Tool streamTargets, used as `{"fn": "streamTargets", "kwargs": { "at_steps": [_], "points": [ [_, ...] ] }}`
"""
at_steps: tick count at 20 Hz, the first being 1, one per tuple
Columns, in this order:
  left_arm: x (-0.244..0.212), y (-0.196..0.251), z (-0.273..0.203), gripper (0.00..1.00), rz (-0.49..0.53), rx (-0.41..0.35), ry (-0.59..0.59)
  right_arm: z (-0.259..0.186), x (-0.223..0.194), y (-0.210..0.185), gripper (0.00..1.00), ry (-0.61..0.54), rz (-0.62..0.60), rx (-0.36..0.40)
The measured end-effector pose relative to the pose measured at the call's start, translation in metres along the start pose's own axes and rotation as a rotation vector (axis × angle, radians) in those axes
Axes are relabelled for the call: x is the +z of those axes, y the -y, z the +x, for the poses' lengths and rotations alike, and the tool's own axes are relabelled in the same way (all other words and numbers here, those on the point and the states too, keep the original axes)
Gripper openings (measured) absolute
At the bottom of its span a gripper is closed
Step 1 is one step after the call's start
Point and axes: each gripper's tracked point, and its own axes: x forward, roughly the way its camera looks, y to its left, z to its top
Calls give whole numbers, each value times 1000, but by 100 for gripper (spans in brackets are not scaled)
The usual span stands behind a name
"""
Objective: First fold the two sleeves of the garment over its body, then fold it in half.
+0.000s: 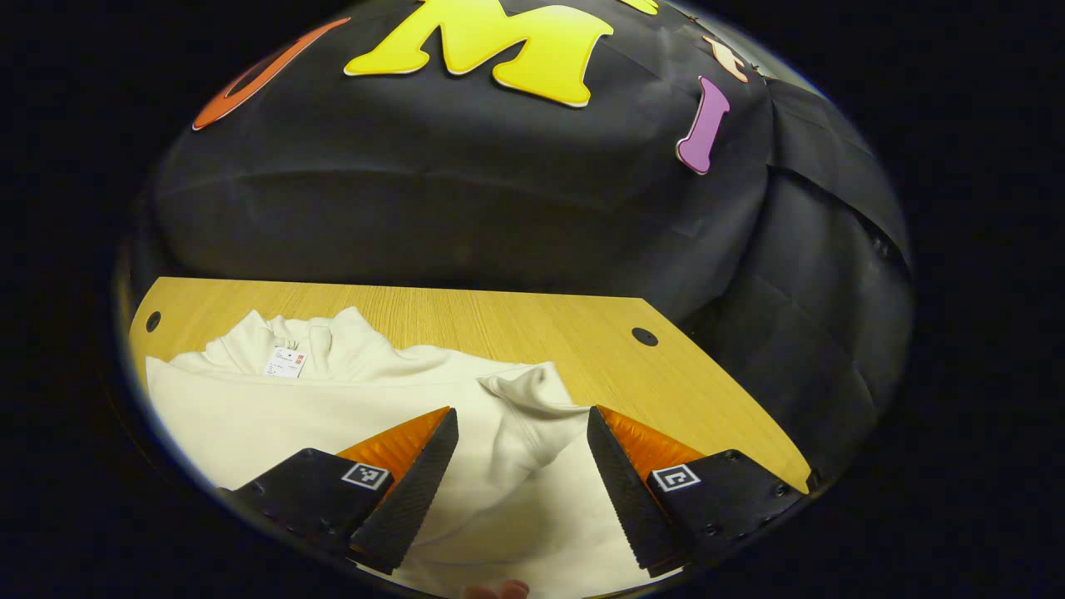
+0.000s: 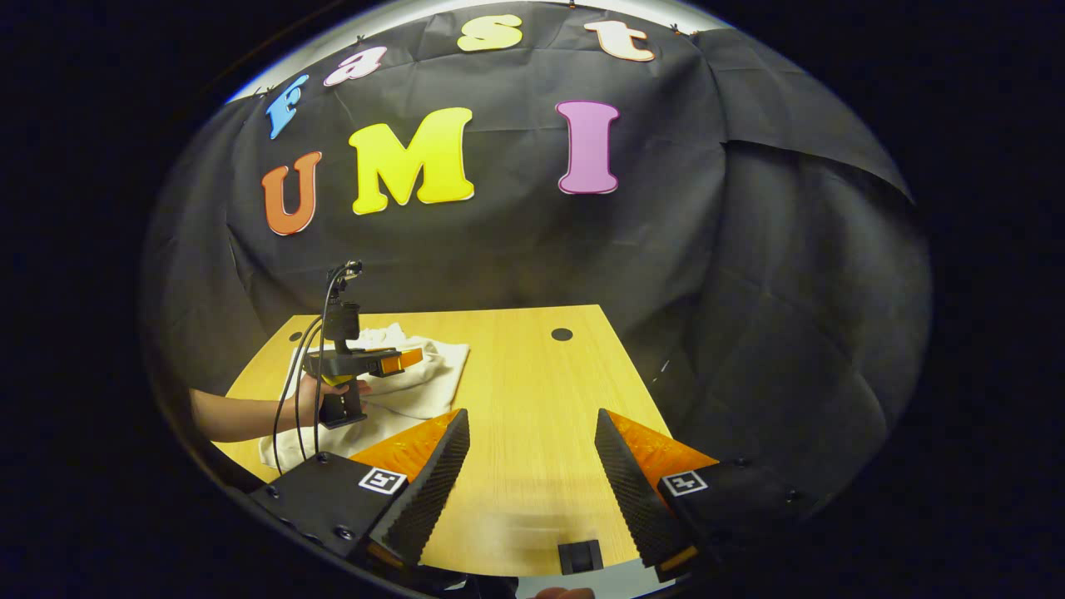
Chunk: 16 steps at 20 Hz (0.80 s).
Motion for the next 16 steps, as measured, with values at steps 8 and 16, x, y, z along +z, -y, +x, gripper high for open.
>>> {"fn": "streamTargets", "kwargs": {
  "at_steps": [8, 16],
  "points": [
    [57, -54, -127, 98, 57, 228, 185, 23, 13, -48, 95, 68, -7, 98],
    [59, -88, -253, 98, 73, 386, 240, 66, -1, -110, 95, 10, -50, 190]
  ]
}}
